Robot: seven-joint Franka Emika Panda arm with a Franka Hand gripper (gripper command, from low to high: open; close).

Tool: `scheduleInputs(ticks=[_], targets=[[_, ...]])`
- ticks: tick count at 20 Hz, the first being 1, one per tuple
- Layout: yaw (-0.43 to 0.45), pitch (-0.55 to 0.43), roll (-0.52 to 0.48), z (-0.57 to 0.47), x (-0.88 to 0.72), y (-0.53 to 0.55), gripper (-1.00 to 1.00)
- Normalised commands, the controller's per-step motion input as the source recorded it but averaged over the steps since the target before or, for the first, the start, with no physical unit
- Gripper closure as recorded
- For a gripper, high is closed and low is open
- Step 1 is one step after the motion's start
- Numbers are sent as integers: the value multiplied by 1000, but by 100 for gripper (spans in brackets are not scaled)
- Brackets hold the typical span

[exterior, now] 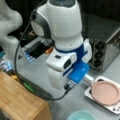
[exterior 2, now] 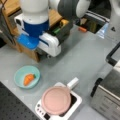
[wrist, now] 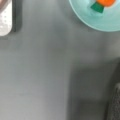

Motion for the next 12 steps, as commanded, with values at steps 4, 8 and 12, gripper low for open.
scheduleInputs(ticks=[4,8,12], targets=[[72,235,45,-11,468,-259,-100],[52,210,60,-67,559,-227,-100],[48,210,65,27,525,-188,-100]])
